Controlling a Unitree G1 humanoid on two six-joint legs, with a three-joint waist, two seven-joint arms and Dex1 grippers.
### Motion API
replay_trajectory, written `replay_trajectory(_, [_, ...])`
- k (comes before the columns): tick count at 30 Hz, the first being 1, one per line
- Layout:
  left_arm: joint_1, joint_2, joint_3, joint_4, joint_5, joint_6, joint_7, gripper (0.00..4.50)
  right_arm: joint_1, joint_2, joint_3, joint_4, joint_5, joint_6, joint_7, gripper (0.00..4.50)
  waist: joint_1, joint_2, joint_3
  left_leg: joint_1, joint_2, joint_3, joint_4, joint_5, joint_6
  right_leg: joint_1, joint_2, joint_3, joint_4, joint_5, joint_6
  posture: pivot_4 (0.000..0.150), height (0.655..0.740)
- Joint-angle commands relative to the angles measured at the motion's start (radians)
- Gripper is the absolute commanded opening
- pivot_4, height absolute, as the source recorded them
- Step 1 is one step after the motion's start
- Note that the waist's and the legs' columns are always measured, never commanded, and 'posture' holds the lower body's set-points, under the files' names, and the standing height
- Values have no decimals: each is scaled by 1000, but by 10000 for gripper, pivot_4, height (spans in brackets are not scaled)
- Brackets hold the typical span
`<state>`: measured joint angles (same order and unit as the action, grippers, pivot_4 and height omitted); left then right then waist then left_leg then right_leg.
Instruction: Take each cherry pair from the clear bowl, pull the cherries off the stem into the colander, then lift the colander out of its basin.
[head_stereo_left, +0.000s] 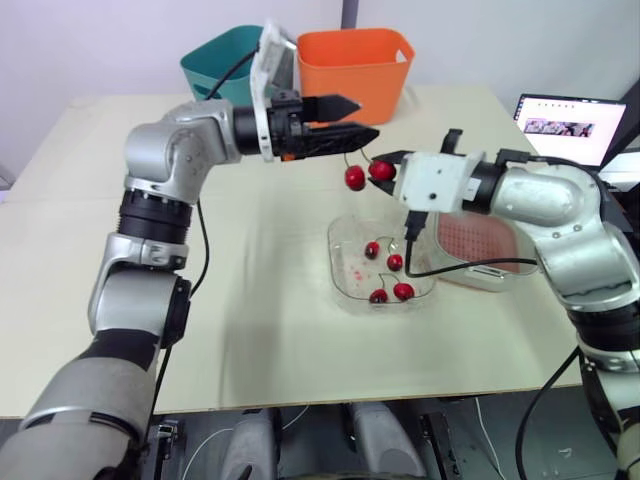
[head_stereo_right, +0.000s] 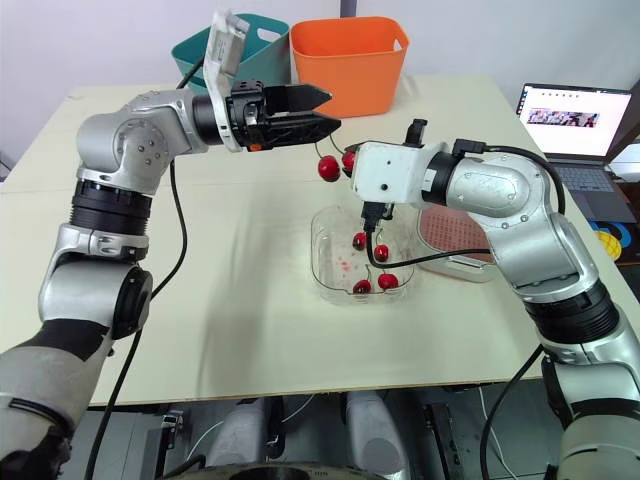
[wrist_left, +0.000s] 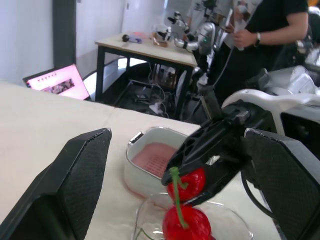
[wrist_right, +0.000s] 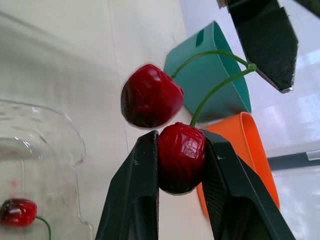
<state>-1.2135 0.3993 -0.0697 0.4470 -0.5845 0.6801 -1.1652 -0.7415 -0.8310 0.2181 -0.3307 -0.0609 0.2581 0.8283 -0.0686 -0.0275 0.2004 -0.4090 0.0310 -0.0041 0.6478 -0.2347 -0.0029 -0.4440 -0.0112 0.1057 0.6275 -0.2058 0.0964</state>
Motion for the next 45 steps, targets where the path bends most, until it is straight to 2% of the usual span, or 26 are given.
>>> replay_trajectory(1, [-32, -17, -8, 20, 26, -23, -44, 45000, -14, 8, -34, -41, -20, -2, -9, 8452, 1, 0, 0, 0, 0, 0, 0, 0, 0, 0, 0, 0, 1, -1, 0, 1500, 7400])
replay_trajectory(10, [-41, -20, 23, 32, 21, 20, -72, 45000, -3, 11, -47, -44, -37, 1, -10, 8452, 0, 0, 0, 0, 0, -1, 1, 0, 0, 0, 0, 0, 2, -1, -1, 1500, 7400])
replay_trajectory(13, [-44, -21, 30, 38, 21, 29, -68, 39200, -2, 15, -49, -47, -38, 5, -11, 8452, 0, 0, 0, 0, 0, -1, 1, 0, 0, 0, 0, 0, 2, -1, -1, 1500, 7400])
replay_trajectory(24, [-27, -28, 22, 38, 42, 34, -68, 1090, -7, 30, -49, -54, -45, 16, -9, 8452, 0, 0, 0, 0, 0, -1, 1, 0, 0, 0, 0, 0, 2, -1, -1, 1500, 7400])
replay_trajectory(30, [-26, -26, 30, 34, 42, 44, -69, 483, -12, 29, -53, -51, -45, 24, -6, 8452, 0, 0, 0, 0, 0, -1, 1, 0, 0, 0, 0, 0, 2, -1, -1, 1500, 7400])
replay_trajectory(34, [-27, -16, 42, 38, 43, 24, -79, 0, 5, 40, -96, -66, 37, 99, 20, 21026, 1, 0, 0, 0, 0, -1, 1, 0, 0, 0, 0, 0, 2, -1, -1, 1500, 7400])
replay_trajectory(37, [-22, 7, 41, 36, 45, 2, -124, 0, 16, 51, -175, -98, 192, 244, 70, 31483, 0, 0, 0, 0, 0, -1, 1, 0, 0, 0, 0, 0, 2, -1, -1, 1500, 7400])
replay_trajectory(41, [-20, 40, 36, 20, 38, -3, -191, 0, 4, 72, -316, -109, 482, 532, 123, 44716, 0, 0, 0, 0, 0, -1, 1, 0, 0, 0, 0, 0, 2, 0, 0, 1500, 7400])
replay_trajectory(45, [-19, 58, 28, -3, 38, -5, -231, 0, -64, 122, -399, -61, 693, 802, 77, 44716, -1, 0, 0, 0, 0, -2, 1, 0, 0, 0, 0, 0, 2, 0, -1, 1500, 7400])
